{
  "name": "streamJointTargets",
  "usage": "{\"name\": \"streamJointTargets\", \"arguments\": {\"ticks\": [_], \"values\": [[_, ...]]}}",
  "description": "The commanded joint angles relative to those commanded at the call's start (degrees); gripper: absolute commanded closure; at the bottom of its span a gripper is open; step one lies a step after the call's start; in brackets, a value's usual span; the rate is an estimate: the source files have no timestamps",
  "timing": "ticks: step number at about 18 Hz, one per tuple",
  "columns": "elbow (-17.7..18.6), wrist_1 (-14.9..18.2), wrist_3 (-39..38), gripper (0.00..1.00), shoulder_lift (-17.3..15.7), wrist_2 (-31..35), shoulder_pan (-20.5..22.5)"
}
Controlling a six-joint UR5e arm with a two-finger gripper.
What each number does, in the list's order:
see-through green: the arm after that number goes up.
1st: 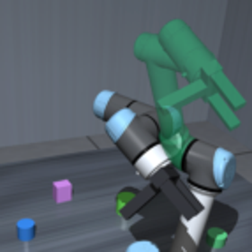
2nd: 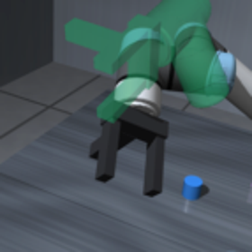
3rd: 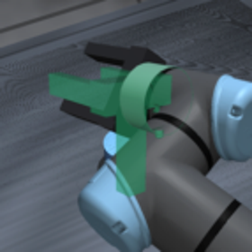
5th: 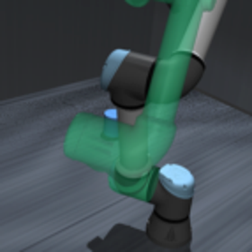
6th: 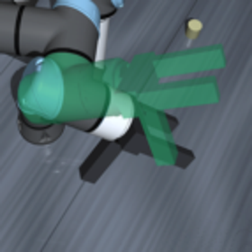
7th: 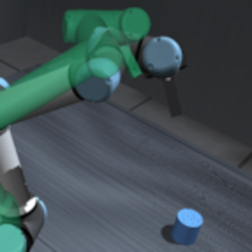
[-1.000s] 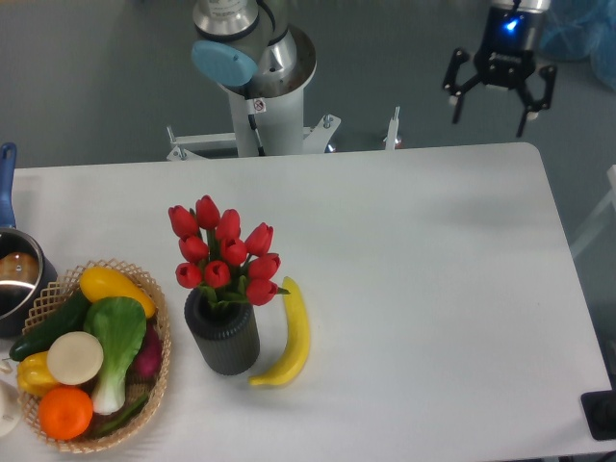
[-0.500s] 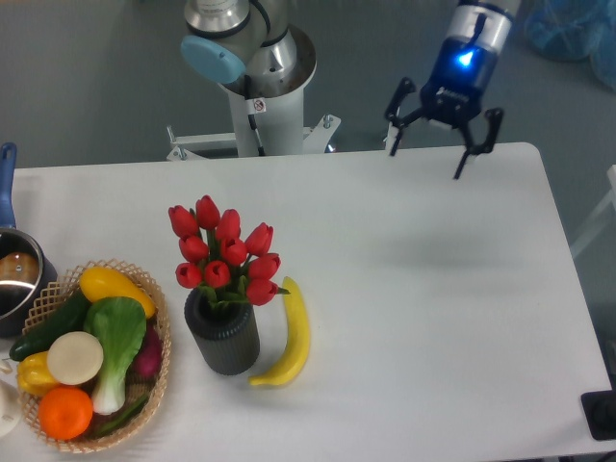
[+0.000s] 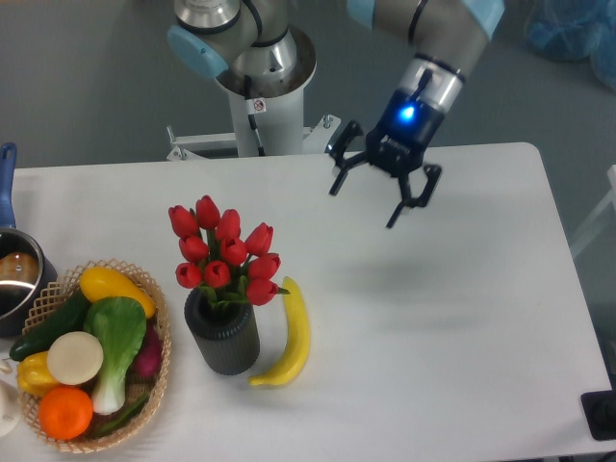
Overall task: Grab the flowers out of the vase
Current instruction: 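Move the open gripper toward the red tulip stems above the black vase, then lower the gripper around the tulip stems and close it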
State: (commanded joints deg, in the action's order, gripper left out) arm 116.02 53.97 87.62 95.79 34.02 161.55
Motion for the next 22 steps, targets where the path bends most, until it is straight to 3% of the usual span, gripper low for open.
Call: {"name": "streamJointTargets", "arguments": {"ticks": [5, 12, 22], "values": [[0.4, 0.0, 0.2, 0.00, 1.8, -5.4, -2.7], [1.9, -2.5, 0.2, 0.00, 3.1, -9.6, -5.6], [1.9, -4.0, 0.0, 0.00, 5.3, -11.3, -9.5]]}}
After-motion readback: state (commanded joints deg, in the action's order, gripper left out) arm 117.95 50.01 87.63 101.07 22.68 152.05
